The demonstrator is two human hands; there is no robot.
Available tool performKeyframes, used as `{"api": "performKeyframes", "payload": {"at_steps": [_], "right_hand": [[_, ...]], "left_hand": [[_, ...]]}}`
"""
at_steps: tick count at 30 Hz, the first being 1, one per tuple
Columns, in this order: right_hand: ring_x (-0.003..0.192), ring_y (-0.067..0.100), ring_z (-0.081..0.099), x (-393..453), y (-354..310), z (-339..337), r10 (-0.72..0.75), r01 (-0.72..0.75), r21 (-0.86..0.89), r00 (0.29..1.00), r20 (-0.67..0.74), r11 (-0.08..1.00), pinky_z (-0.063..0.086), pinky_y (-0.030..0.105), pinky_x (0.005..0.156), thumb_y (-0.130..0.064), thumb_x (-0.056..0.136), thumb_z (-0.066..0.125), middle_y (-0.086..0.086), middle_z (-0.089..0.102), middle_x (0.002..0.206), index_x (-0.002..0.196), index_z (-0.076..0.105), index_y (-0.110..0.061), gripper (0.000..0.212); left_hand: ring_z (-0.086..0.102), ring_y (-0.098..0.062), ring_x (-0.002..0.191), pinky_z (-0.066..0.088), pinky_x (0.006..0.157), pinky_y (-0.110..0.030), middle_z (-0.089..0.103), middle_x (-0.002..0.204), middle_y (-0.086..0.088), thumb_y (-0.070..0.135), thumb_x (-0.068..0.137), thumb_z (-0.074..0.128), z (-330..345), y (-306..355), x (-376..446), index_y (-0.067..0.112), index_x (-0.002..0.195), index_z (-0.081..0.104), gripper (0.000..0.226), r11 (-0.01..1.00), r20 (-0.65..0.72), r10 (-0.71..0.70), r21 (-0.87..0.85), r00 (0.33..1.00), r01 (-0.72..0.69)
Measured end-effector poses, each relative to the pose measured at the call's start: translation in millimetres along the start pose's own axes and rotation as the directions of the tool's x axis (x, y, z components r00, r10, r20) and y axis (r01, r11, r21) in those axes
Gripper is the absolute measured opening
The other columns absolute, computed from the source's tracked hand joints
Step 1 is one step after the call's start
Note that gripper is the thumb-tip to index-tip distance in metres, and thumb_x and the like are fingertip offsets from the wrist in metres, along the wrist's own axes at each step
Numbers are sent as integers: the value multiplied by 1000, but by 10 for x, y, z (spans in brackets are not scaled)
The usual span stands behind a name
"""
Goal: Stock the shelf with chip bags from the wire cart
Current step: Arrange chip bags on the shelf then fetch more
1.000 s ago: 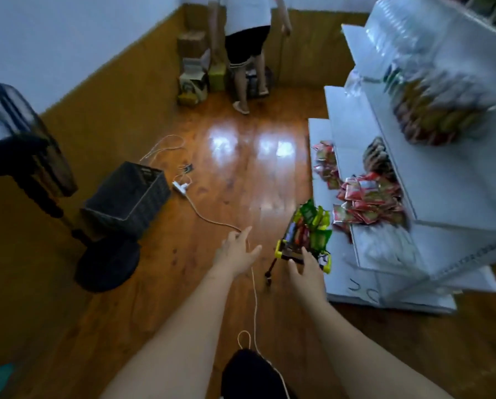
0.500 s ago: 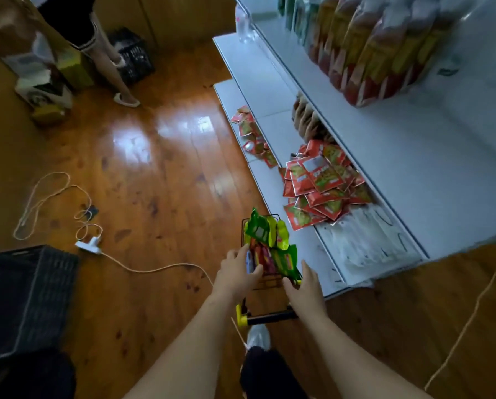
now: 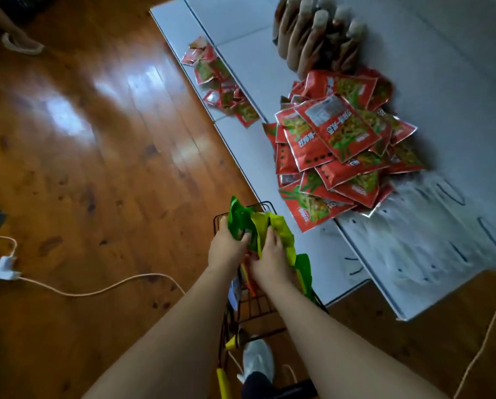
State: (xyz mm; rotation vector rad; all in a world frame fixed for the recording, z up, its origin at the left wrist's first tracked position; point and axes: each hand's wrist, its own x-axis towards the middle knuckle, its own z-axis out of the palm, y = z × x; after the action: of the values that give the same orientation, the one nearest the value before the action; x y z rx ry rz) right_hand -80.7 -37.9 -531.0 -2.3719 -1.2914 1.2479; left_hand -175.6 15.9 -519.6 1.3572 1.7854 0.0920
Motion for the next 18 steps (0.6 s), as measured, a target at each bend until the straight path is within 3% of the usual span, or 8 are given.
{"api": "performKeyframes", "payload": {"at_steps": [2, 4, 7, 10, 13, 15, 17, 18], "right_hand": [[141, 33, 31, 161, -20, 142, -1, 2, -59, 1000, 10, 998, 40, 45, 106, -15, 93, 54, 10, 15, 161, 155, 4, -13, 80], [140, 32, 32, 197, -53, 207, 1, -8, -95, 997, -75, 995, 38, 43, 108, -12, 95, 51, 12, 23, 158, 154, 10, -11, 73], [141, 28, 31, -52, -123, 159, -21, 9, -74, 985, -172, 997, 35, 39, 111, -10, 89, 61, 9, 32, 154, 153, 21, -15, 75], [137, 23, 36, -475, -266, -48, -51, 43, -53, 986, -160, 998, 36, 34, 108, -12, 85, 68, 2, 44, 146, 146, 38, -17, 68], [125, 22, 47, -1015, -428, -345, -42, 49, 33, 980, -193, 998, 43, 33, 99, -12, 84, 67, 1, 54, 133, 136, 51, -18, 55], [117, 23, 53, -1429, -526, -591, -10, 32, 103, 978, -210, 994, 47, 32, 90, -11, 84, 66, 1, 57, 127, 132, 55, -18, 49], [113, 23, 57, -1860, -600, -832, 4, 32, 171, 978, -208, 985, 49, 32, 87, -12, 83, 69, 0, 59, 122, 129, 58, -19, 48], [112, 23, 58, -2082, -633, -965, -7, 45, 188, 980, -200, 981, 49, 31, 87, -14, 82, 70, 0, 61, 120, 129, 60, -20, 48]], "left_hand": [[66, -28, 94, 49, 69, -32, 71, 104, -4, 30, 90, 60, 119, -56, 126, 26, 124, 59, 35, 1000, 46, 5, 24, 999, -6], [67, -26, 83, 54, 70, -37, 72, 86, -2, 34, 86, 57, 126, -104, 119, 31, 95, 67, 13, 1000, 77, -11, -8, 997, 12], [67, -24, 82, 54, 76, -40, 71, 79, 1, 50, 80, 47, -38, -178, -152, 30, 74, 64, 26, 993, 134, -10, -112, 991, 25], [58, -24, 80, 44, 72, -36, 64, 80, -1, 41, 86, 42, -378, -144, -591, 16, 82, 64, 34, 991, 219, 18, -131, 976, 11], [62, -20, 106, 51, 91, -37, 69, 109, 2, 23, 76, 45, -667, -160, -1001, 20, 112, 67, 42, 998, 302, 61, -26, 951, -56], [61, -21, 113, 52, 94, -42, 66, 119, 1, 16, 71, 43, -893, -91, -1307, 26, 119, 62, 52, 995, 283, 82, 39, 956, -97], [60, -25, 108, 53, 90, -44, 62, 114, -2, 21, 79, 53, -1189, 89, -1666, 23, 114, 57, 35, 991, 195, 99, 65, 976, -114], [58, -26, 110, 52, 92, -44, 58, 117, -4, 27, 81, 62, -1329, 175, -1828, 20, 117, 53, 37, 989, 148, 115, 73, 982, -127]]}}
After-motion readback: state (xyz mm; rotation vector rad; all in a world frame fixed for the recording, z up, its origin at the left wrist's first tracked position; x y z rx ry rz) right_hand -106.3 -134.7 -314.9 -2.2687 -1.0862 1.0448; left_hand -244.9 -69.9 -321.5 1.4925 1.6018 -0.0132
